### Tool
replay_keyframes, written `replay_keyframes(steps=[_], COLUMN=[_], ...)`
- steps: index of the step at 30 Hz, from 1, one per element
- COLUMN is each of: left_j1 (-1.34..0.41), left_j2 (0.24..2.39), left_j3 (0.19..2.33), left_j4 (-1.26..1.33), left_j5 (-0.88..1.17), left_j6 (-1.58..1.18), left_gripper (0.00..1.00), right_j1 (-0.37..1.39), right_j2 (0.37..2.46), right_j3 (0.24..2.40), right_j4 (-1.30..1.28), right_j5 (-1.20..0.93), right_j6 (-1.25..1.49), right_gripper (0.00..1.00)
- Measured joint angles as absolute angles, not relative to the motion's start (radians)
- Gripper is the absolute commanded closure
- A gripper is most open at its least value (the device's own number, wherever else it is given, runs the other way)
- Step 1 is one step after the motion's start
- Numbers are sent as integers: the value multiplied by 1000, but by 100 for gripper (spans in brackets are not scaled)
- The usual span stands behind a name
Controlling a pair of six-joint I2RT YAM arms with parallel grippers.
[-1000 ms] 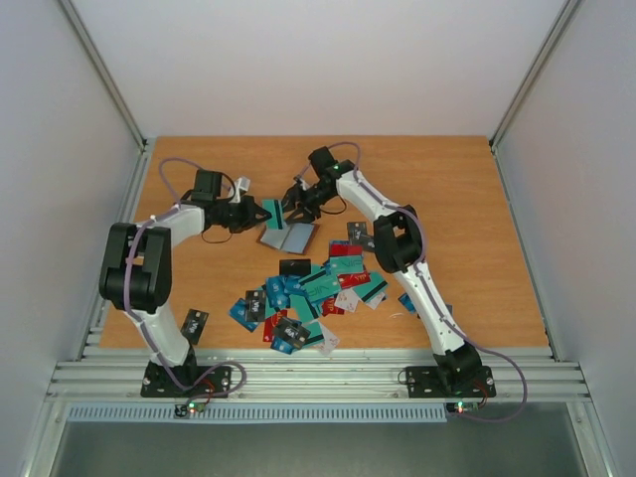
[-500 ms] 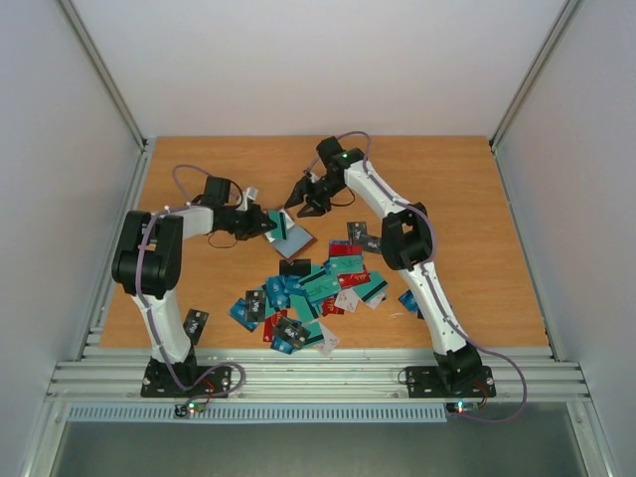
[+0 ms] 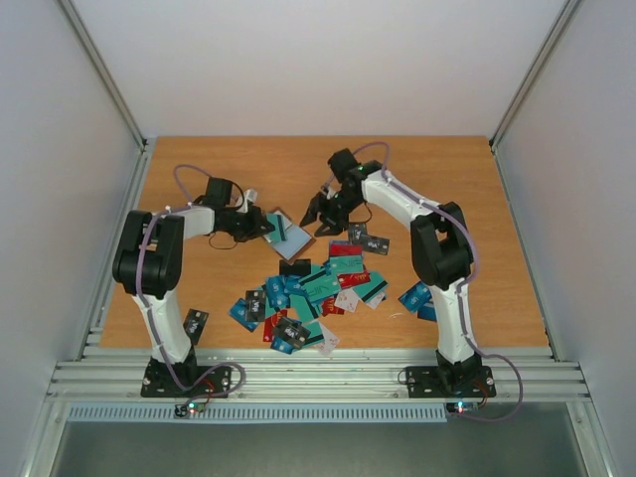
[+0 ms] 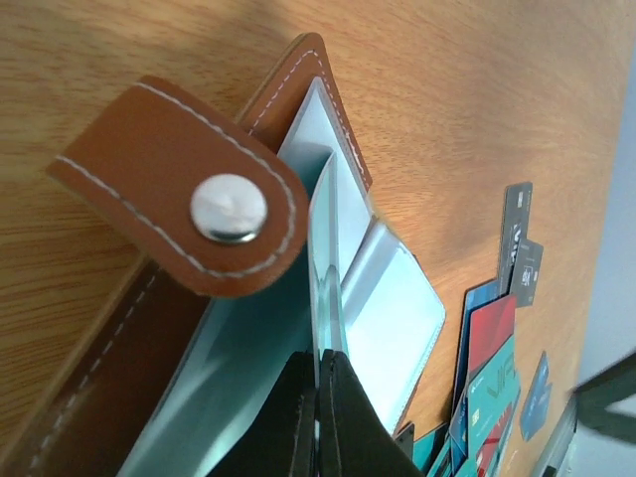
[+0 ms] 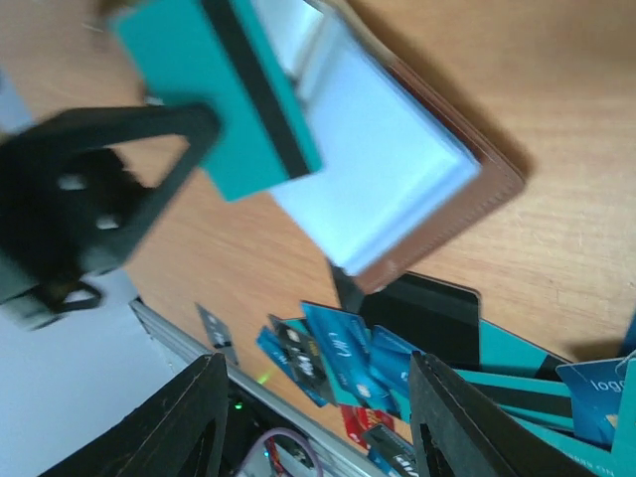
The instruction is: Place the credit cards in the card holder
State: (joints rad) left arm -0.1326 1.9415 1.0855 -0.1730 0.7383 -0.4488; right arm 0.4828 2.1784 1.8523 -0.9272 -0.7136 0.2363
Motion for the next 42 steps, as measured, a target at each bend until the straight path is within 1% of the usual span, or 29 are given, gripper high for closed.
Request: replay_keyframes(steps=[3,5,10,15,19,26,32,35,42], left_j1=[-134,-134,-134,-134,-134,-130,-130,-128,-114], left_j2=[1928,1917,1885,1859,1841,1812,1782,1780,1787], left_j3=[1085,1084,1053,1034,1024,1024,1024,1034,1117], left_j4=[-192,-206,-215,-228,-252,-331,-402,-426,-442], left_j5=[701,677,630,615,610,590,585,582,567], left_j6=[-462,-477,-547,-598,-619,-613,-592,-574,-538], left_gripper=[100,100,100,100,100,99,99,99,99], right_j1=[514,538,582,588,584,582,574,570,569], right_j2=[2180,2194,2220,2267,2316,2364,2453,2522,2548], right_j3=[1741,1710,1707,1722,1765,1868,2040,2162,2216], right_j4=[-850,-822,-756,-710,-724,-780,-862,-910,-949], right_j5=[-707,-704,-702,-700,-703,-657,-610,-599,-588], right_j6=[296,324,368,392,392,367,321,291,239], right_gripper=[49,49,51,54,55,61,61,61,62])
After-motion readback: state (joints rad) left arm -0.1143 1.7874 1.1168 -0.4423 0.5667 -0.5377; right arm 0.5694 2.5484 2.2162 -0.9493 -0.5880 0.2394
